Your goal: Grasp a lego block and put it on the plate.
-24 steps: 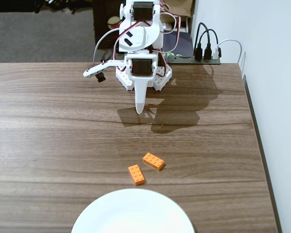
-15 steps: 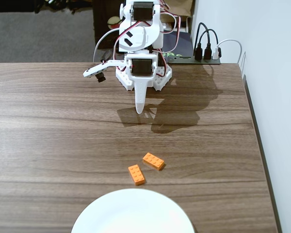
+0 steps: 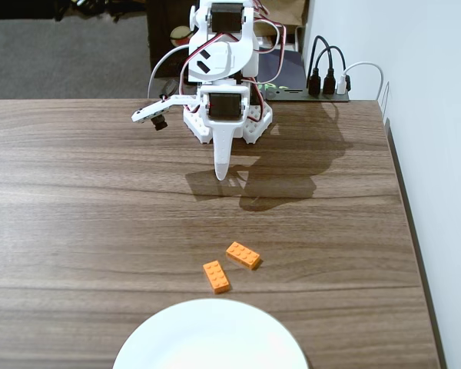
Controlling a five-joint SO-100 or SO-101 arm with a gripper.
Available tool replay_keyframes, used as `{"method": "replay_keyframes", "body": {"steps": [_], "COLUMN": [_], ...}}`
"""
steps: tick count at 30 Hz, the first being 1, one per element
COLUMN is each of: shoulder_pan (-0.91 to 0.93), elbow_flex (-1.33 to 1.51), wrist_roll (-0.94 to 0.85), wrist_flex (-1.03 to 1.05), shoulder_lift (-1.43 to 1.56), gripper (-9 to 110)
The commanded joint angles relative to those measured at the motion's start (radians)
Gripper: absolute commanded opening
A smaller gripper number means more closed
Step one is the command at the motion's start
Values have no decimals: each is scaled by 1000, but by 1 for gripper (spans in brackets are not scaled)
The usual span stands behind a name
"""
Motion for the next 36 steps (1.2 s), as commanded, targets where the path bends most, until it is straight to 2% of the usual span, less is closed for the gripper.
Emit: {"method": "replay_keyframes", "body": {"steps": [1, 20, 36], "shoulder_pan": [-2, 5, 103], "elbow_flex": [-3, -3, -311], "wrist_roll": [-6, -2, -49], "wrist_flex": [3, -25, -190], "shoulder_lift": [5, -15, -528], "gripper": [1, 1, 1]}}
